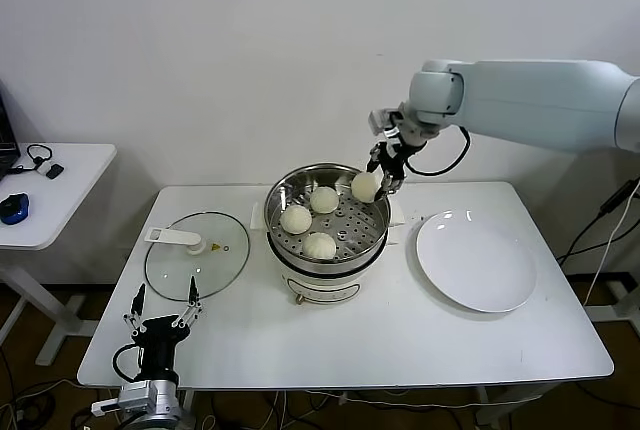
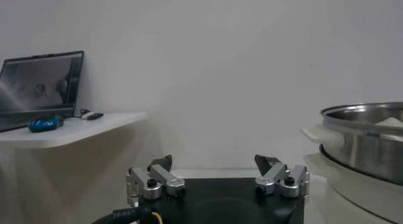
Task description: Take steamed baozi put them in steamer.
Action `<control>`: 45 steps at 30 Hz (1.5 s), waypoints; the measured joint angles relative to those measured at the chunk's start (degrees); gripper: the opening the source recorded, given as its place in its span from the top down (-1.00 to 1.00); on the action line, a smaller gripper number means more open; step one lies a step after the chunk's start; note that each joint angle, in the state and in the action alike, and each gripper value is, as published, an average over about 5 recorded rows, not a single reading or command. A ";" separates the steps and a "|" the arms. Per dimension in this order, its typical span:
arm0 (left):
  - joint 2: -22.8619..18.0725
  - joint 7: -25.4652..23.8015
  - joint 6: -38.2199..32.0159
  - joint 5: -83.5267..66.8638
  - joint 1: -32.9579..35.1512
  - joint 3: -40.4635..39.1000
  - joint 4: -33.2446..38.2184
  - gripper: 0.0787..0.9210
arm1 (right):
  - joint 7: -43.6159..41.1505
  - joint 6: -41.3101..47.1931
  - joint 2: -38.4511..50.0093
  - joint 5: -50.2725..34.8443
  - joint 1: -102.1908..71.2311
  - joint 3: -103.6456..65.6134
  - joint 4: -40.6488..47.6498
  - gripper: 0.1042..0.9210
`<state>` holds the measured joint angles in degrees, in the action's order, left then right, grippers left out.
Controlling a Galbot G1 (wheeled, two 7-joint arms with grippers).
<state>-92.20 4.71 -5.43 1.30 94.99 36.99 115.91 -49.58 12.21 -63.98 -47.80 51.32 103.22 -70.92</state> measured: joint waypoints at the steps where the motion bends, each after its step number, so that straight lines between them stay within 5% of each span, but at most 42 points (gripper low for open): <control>1: 0.00 0.00 0.00 -0.01 -0.03 0.07 -0.07 -0.77 | 0.18 0.27 -0.27 -0.13 -0.53 -0.08 0.15 -0.26; 19: 0.02 -0.06 -0.03 -0.53 -0.63 0.76 -0.96 -0.77 | 1.69 2.60 -2.65 0.25 -7.61 -1.29 2.67 -0.30; 32: 0.71 -0.05 -0.18 -0.94 -0.99 1.20 -1.09 -0.77 | 2.51 2.76 -3.00 1.01 -9.04 -1.71 3.66 -0.74; 45: 1.34 -0.12 0.03 -0.91 -0.79 1.08 -0.23 -0.77 | 4.85 3.56 1.13 -2.86 -3.83 -1.17 -0.52 -0.76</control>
<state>-90.86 4.59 -5.41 0.39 94.19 38.06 115.68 -44.73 15.76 -62.85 -50.66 47.49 102.05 -71.44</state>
